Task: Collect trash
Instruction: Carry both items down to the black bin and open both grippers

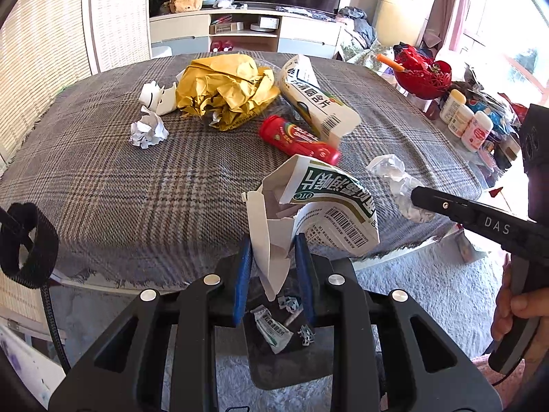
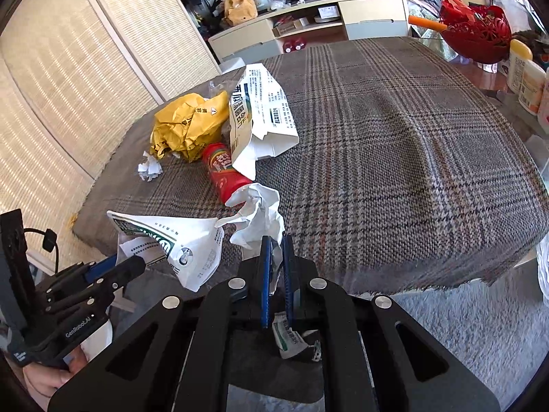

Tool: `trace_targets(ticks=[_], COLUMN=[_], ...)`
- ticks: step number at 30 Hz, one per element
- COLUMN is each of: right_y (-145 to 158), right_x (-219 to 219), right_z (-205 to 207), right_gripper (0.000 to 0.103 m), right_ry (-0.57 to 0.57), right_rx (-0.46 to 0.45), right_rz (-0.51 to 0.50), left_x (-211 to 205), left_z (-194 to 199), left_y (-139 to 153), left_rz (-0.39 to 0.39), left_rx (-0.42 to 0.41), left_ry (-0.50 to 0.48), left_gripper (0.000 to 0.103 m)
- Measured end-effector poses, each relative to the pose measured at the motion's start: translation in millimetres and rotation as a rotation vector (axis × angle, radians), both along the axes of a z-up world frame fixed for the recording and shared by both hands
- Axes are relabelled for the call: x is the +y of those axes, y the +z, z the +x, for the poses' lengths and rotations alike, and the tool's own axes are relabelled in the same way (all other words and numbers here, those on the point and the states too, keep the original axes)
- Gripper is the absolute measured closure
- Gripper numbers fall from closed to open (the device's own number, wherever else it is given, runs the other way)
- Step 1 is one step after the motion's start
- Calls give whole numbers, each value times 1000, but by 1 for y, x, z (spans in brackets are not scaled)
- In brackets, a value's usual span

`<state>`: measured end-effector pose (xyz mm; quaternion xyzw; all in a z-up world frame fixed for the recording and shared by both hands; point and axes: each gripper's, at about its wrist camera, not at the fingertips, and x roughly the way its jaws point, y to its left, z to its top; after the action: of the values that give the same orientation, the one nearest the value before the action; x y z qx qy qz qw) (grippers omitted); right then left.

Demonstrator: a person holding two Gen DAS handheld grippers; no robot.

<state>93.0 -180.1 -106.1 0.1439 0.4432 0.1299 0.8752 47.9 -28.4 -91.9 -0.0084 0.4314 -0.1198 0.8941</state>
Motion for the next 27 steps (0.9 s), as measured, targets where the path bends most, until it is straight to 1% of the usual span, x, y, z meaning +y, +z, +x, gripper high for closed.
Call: trace_targets(ticks=[5,10,14,20,27], right_y=[2,-5,-18,-40,-74], right_x=[3,4,10,20,30], right_z=[-25,-43,-56,-68,-68], right_gripper=[94,94,94,94,95], right_ry=[14,21,30,41,48], right_rx=[-23,-14,12,62,154], right_rz=[-26,-31,-27,-31,-45], left_x=[-8,-15,-18,-26,-30], left_z=[-22,-43,-55,-67,-70], left_y=[0,-8,-22,-44,-72], left_rz=[16,44,47,78,98], left_rx=[-14,-4,30,70,147], left_ry=[-6,-10,-6,-4,1], left_gripper=[80,81,81,81,81])
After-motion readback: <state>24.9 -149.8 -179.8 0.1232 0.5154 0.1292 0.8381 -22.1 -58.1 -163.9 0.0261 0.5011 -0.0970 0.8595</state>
